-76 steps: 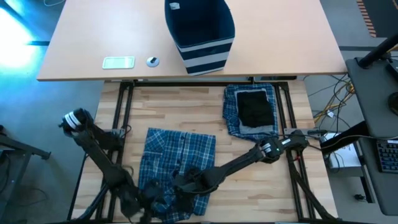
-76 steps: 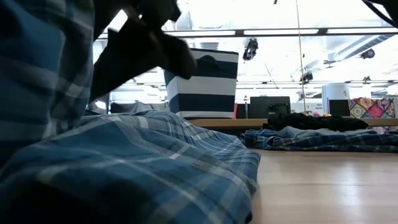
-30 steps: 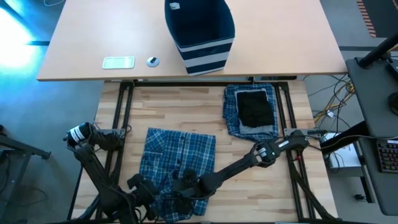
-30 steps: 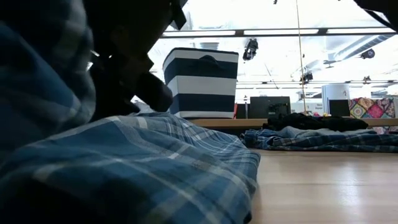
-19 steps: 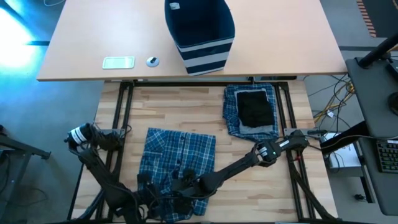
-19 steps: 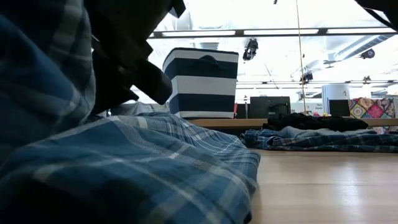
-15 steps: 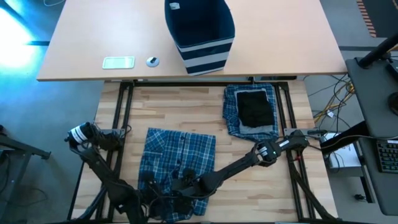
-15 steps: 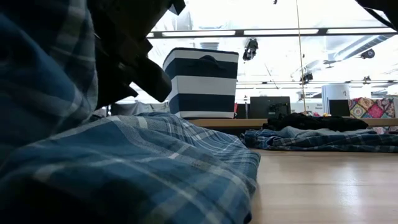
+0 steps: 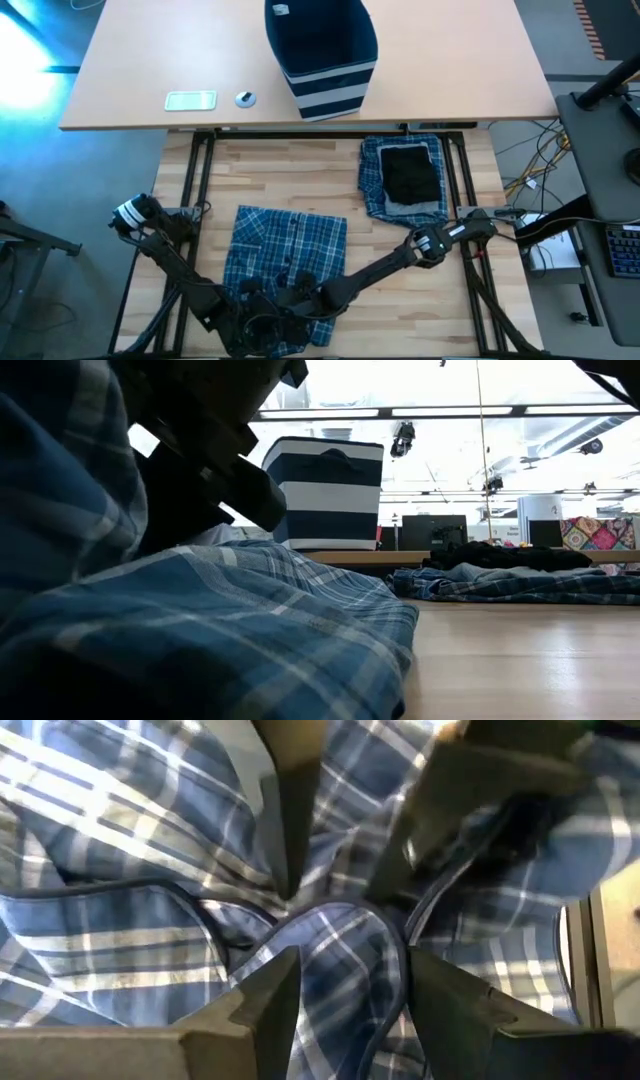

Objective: Fold Laundry from Bin
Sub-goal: Fold the blue patterned long sleeve

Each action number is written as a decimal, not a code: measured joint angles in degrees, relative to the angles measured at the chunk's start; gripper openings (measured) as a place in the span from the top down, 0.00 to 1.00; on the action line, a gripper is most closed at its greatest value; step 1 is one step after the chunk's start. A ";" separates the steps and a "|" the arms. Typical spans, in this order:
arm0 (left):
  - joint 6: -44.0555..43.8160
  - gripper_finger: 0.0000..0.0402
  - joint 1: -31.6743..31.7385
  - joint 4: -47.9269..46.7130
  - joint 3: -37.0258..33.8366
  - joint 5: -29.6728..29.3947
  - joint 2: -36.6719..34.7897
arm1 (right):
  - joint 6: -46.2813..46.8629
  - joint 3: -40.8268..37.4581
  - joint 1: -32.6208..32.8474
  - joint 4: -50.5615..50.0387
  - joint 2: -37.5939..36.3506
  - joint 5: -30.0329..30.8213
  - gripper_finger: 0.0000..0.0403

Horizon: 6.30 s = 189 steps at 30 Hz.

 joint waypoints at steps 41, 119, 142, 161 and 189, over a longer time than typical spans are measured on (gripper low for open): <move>-1.15 0.84 -4.20 -5.48 4.79 8.72 -8.35 | -8.01 2.14 0.23 5.39 -0.70 -1.06 0.39; -12.39 0.59 -1.92 -19.35 -5.95 25.37 -5.13 | -23.84 -53.64 -12.18 1.47 -29.31 -15.52 0.37; -6.22 0.59 19.83 -12.84 -14.45 18.68 -18.91 | -21.53 -63.70 -13.32 36.21 -32.07 -10.15 0.36; 8.82 0.51 22.12 -1.22 -9.33 17.71 -12.77 | -29.92 -50.25 -11.17 33.87 -24.35 -11.44 0.38; -1.46 0.51 16.62 -5.00 -9.27 22.16 -18.95 | -27.09 -37.76 -8.31 34.74 -14.88 1.61 0.38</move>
